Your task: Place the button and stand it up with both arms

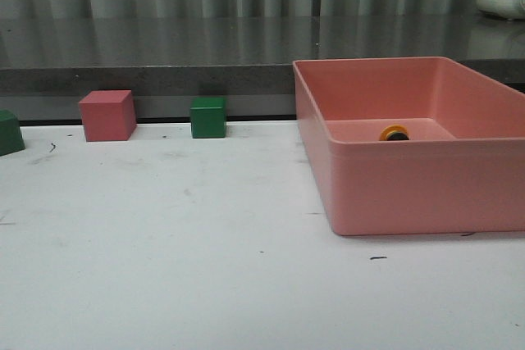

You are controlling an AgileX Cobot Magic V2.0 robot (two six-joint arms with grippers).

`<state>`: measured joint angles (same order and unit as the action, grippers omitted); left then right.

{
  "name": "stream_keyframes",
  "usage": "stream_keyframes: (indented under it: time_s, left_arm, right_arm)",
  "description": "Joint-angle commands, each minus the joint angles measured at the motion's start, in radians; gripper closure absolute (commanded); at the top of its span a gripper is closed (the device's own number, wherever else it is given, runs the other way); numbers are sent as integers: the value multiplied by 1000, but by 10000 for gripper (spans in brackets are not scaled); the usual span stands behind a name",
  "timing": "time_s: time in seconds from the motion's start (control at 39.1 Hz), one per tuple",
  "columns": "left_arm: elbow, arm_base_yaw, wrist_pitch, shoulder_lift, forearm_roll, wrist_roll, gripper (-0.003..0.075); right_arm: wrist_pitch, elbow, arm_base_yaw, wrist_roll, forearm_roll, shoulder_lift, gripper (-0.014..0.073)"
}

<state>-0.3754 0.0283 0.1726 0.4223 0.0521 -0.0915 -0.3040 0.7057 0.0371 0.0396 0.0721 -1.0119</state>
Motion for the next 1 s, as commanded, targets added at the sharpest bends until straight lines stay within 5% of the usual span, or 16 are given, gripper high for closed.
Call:
stream_keyframes:
  time_s: [0.0,0.26,0.67,0.97]
  left_arm:
    - [-29,1,-87,13,3,-6,160]
    - [-29,1,-87,13,3,-6,210]
    - [-29,1,-87,13,3,-6,210]
    - [-29,1,-87,13,3,-6,209]
  right_arm:
    - [29,111,35,-9,22,-114,-20]
    - [-99,357,180,3,25,-416,-17]
    - [-451,807,141,146,15,-820,-16]
    - [-533,978,127,156,6,-1013,-16]
